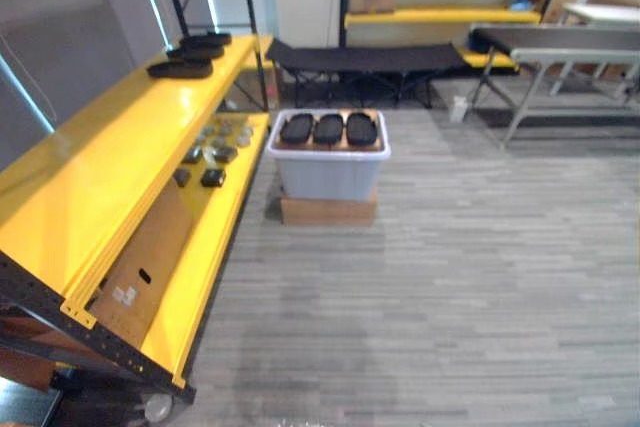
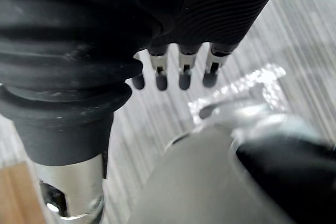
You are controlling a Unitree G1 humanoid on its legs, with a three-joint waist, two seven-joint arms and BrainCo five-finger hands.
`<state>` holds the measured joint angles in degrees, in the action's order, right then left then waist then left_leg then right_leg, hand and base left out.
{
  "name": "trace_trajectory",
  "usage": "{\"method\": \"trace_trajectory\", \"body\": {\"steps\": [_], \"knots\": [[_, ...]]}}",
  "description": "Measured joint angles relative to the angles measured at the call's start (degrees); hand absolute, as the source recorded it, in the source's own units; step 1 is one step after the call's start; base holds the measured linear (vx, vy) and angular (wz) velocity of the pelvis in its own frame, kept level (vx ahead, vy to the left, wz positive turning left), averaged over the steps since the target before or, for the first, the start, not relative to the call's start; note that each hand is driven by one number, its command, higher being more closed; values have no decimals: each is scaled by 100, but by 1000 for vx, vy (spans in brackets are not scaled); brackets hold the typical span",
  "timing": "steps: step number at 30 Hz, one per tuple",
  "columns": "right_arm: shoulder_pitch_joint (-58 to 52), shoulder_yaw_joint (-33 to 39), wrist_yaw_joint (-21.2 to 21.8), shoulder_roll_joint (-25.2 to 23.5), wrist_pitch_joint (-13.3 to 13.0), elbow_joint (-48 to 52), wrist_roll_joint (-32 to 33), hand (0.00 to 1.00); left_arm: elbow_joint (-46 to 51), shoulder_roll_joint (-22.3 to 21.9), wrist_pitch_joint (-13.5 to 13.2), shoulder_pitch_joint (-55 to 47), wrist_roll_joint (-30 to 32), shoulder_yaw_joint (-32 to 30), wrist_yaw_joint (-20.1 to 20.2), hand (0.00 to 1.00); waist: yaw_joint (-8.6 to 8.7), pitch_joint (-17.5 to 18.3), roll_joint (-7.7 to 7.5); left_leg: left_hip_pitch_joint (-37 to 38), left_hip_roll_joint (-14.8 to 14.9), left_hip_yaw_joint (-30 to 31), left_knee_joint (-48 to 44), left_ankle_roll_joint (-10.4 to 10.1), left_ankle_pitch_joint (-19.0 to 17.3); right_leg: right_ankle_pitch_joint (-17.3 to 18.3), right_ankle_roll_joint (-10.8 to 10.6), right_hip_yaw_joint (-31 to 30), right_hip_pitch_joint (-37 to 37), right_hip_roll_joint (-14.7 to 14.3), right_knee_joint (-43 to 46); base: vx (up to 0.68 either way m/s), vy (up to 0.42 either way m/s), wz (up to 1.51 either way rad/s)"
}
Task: Walk over and take plastic housings, then place them on the shelf
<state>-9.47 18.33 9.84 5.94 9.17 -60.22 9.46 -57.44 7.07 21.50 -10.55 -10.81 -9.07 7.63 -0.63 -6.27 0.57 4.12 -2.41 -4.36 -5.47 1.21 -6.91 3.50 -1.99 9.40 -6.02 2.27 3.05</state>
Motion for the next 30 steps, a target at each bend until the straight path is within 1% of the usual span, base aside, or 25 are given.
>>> {"method": "trace_trajectory", "body": {"steps": [1, 2, 6, 10, 11, 13, 14, 17, 19, 22, 24, 26, 30], "knots": [[13, 89, -3, -4, 16, -51, 8, 0, -2, -43, 14, -24, -1, -125, -1, 0, -10, -18, 22, 149, -8, -29, 132, 28, 39, -53, 29, 0, -135, 0, -88, 86, 29, -6], [23, 140, -3, -15, 18, -78, 12, 0, -4, -58, 19, -32, 0, -161, -2, 0, -10, -13, 24, 279, -16, -49, 228, 29, 45, -69, 15, 2, -252, -4, -147, 135, 37, -7], [86, 189, -17, -46, 18, -89, 105, 0, -8, -65, 15, -8, 21, -161, 2, 0, -4, -18, 4, 445, -44, -75, 432, 74, 97, -84, -10, 6, -388, -5, -318, 143, 31, -4], [204, 199, -126, -92, 86, -116, 162, 0, -7, -50, 21, 47, -15, -165, -9, 0, 2, -90, -60, 588, -66, -88, 550, 73, 125, -91, -34, 36, -498, 1, -398, 92, 20, 1], [233, 235, -132, -131, 100, -116, 231, 0, -6, -31, 17, 55, -14, -169, -9, 0, 2, -106, -105, 611, -71, -83, 565, 72, 125, -78, -59, 71, -530, 6, -415, 48, 7, 6], [308, 257, -166, -166, 138, -119, 336, 0, -5, -22, 12, 63, -16, -204, -13, 0, 8, -119, -98, 666, -74, -82, 606, 71, 126, -68, -76, 121, -562, 9, -414, 9, -1, 2], [348, 265, -237, -191, 158, -119, 389, 0, -5, -7, -2, 65, -18, -206, -35, 0, 9, -148, -142, 699, -85, -81, 624, 71, 125, -37, -130, 141, -604, 26, -408, 0, 0, 0], [377, 319, -328, -193, 238, -120, 456, 0, -6, -22, -27, 59, -64, -216, -128, 0, 3, -162, -129, 789, -107, -89, 707, 67, 129, -28, -142, 134, -609, 49, -392, -3, 6, -2], [381, 396, -390, -215, 242, -123, 569, 0, -7, -31, -42, 55, -61, -218, -147, 0, 6, -178, -123, 790, -124, -105, 711, 67, 129, -28, -143, 122, -607, 69, -380, -28, 15, -5], [406, 403, -483, -218, 239, -123, 723, 0, -7, -77, -143, 40, -75, -352, -183, 0, 8, -231, -110, 798, -129, -156, 732, 68, 130, -29, -143, 86, -596, 76, -371, -44, 7, -8], [391, 415, -491, -219, 239, -124, 775, 0, -10, -79, -185, -6, -406, -367, -253, 0, 8, -240, -114, 811, -122, -190, 791, 98, 150, -29, -142, 68, -575, 65, -382, -28, -6, -7], [383, 427, -474, -219, 239, -124, 772, 0, -10, -84, -237, -26, -524, -369, -264, 0, 8, -242, -112, 817, -122, -214, 811, 110, 158, -30, -142, 70, -575, 62, -397, 0, 0, 0], [355, 514, -449, -239, 220, -123, 712, 0, -8, -100, -330, -39, -511, -368, -262, 0, -3, -269, -118, 870, -129, -220, 882, 104, 167, -30, -141, 67, -604, 60, -421, 0, 0, 0]]}}
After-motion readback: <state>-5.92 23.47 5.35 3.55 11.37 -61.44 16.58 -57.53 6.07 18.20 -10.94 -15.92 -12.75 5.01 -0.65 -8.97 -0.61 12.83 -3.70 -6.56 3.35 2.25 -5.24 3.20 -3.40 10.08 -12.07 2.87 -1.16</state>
